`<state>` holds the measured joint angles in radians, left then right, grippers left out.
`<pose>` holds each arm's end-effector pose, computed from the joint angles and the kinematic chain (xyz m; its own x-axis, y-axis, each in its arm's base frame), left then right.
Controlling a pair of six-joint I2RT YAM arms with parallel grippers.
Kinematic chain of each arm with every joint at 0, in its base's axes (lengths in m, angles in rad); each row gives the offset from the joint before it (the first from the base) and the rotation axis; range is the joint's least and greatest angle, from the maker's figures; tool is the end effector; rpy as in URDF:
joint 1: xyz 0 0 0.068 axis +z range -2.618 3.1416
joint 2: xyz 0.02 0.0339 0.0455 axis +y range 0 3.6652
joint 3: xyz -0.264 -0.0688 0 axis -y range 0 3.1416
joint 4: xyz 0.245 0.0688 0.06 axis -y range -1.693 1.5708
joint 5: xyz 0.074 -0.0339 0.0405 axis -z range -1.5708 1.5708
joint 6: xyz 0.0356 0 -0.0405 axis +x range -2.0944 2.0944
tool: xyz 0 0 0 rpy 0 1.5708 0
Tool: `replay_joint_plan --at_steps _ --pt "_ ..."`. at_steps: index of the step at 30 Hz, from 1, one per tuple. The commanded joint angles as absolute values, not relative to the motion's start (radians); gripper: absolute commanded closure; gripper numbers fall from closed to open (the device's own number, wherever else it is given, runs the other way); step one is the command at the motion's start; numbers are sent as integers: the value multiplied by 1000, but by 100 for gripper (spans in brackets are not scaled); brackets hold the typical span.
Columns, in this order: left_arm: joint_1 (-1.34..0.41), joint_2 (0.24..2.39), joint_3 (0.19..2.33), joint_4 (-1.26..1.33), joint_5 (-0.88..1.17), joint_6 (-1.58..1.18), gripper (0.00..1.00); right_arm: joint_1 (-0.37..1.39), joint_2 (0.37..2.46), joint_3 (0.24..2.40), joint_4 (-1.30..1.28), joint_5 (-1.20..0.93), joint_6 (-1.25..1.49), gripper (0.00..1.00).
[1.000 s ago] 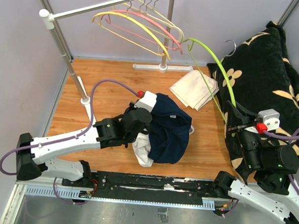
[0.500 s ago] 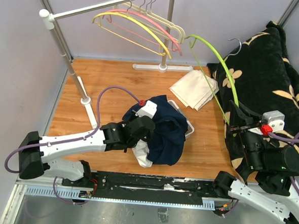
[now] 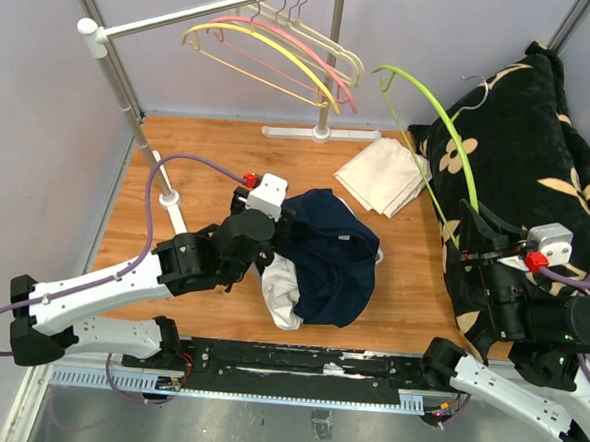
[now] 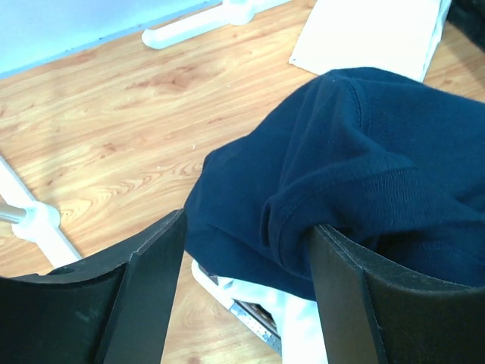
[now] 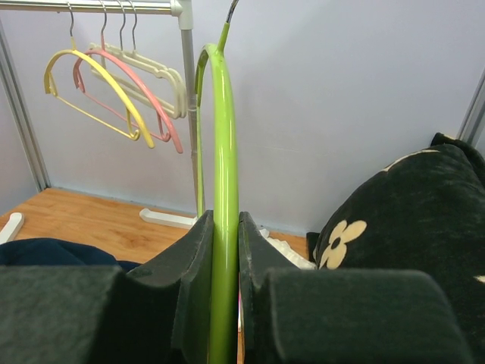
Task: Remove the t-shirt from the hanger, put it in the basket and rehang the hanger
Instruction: Place the T-shirt in the bin.
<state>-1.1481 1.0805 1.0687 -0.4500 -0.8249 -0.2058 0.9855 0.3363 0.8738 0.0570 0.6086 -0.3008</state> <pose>0.1179 -0.1984 0.3598 -0.2503 0.2183 -0.9432 0.3044 0.9426 0.1374 0.0369 0.0188 0.4354 0.4206 0.1946 -0.8861 -0.3116 0.9483 0.0604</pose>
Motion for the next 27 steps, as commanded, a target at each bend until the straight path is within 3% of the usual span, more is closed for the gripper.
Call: replay_joint_plan --at_steps 1,7,15,27 --pt "-1156 1017 1118 -500 -818 -204 31 992 318 875 134 627 -328 99" --pt "-1155 921 1143 -483 -751 -179 29 992 320 874 145 632 -339 99" --pt "-1155 813 1095 -264 -546 -105 26 992 328 873 154 632 -341 99" --pt "-1156 1064 1103 -19 -516 -27 21 993 333 877 158 626 -339 99"
